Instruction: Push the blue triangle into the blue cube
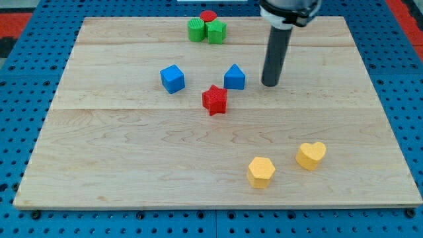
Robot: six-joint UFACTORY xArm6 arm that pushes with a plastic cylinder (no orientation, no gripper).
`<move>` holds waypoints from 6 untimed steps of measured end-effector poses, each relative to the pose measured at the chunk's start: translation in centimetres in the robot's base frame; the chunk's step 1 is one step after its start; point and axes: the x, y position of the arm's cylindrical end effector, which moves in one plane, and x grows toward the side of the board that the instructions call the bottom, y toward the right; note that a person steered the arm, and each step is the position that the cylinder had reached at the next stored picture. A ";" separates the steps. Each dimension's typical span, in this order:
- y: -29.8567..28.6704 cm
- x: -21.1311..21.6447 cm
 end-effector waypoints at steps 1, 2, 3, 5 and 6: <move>-4.3 -0.2; -7.7 -0.8; -6.8 -2.3; -14.5 -1.2; -17.3 -3.5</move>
